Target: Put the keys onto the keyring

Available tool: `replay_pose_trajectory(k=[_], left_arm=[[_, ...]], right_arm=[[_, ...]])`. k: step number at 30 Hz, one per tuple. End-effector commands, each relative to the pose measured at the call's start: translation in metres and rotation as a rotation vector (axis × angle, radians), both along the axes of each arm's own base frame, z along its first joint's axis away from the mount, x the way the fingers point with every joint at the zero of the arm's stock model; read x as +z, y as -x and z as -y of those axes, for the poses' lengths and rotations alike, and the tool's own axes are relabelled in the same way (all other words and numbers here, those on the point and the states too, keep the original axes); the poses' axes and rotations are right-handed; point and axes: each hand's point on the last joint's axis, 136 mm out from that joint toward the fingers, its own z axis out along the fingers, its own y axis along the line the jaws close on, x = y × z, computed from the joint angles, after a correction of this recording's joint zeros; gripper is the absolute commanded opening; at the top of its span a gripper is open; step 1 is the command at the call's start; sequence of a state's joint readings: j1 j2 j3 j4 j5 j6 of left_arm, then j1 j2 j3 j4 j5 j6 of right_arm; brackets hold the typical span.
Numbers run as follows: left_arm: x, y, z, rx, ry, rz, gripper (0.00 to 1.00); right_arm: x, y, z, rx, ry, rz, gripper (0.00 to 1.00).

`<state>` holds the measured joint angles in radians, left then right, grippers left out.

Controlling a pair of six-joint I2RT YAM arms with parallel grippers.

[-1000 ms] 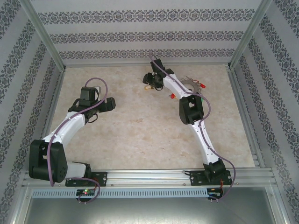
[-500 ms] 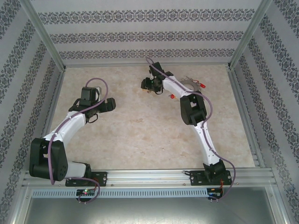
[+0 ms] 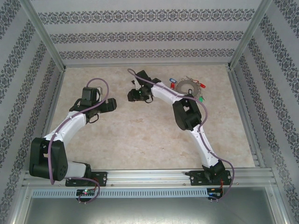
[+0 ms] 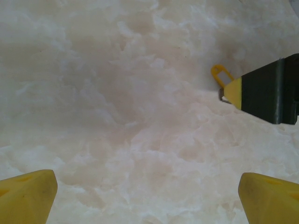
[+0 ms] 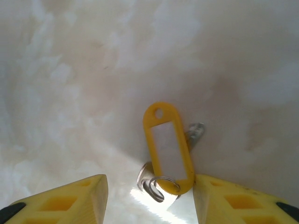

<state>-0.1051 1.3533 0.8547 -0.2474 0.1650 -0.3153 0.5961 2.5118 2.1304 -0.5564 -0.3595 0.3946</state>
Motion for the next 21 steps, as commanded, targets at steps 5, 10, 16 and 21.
replay_pose_trajectory(k=[5,10,16,21], left_arm=[[0.003,-0.002,0.005,-0.002,0.014,-0.001,1.0],[0.004,-0.003,0.006,0.006,0.031,0.003,0.99],[0.013,-0.001,0.001,0.002,-0.007,0.034,0.99],[0.012,-0.004,0.013,-0.045,0.035,0.024,1.0]], right_arm=[[0.018,0.045,-0.05,0.215,-0.11,-0.001,0.53],[0.031,0.054,-0.068,0.261,-0.122,0.049,0.53],[0.072,0.048,-0.024,0.17,-0.175,0.125,0.53],[0.098,0.034,0.068,-0.011,-0.117,0.177,0.52]])
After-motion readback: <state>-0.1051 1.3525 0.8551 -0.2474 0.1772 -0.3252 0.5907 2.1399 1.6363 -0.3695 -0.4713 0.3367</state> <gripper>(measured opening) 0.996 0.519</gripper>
